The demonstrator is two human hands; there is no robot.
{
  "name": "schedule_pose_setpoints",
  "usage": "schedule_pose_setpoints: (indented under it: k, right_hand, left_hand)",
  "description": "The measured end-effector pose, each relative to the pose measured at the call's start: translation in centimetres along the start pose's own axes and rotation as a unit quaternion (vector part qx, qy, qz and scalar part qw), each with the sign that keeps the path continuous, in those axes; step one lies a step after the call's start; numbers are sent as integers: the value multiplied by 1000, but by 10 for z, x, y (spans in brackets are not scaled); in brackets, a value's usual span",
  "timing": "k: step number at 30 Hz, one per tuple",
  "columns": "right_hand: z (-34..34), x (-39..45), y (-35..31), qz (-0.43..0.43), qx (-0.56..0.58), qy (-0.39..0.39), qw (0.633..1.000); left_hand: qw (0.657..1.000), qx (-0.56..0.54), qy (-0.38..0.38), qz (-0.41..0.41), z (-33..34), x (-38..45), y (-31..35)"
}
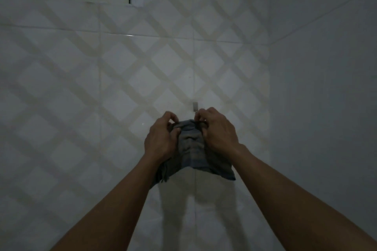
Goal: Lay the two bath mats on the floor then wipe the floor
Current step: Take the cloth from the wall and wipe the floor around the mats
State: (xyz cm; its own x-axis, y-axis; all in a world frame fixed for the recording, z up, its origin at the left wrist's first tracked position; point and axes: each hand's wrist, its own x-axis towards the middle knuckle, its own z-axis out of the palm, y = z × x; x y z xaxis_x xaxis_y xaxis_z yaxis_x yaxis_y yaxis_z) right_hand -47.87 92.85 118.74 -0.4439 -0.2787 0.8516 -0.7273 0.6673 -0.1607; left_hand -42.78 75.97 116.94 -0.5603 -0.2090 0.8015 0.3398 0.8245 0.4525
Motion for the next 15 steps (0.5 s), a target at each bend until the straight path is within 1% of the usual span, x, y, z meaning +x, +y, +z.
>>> schedule_pose_setpoints:
  k: [3,7,10,13,15]
  right_hand:
    - [4,33,26,-40,-47,25,998]
    - [9,67,45,-59,-74,57,994]
    - [12,83,55,-46,-61,52,996]
    - [19,87,68,-54,-62,38,996]
    - [23,87,75,-22,-33,21,999]
  left_hand:
    - [995,67,58,43,19,34,12]
    - [986,103,109,73,31,70,20]
    - [982,129,113,76,40,90,24]
    - [979,162,108,65,51,97,24]
    - [978,167,110,61,58,95,20]
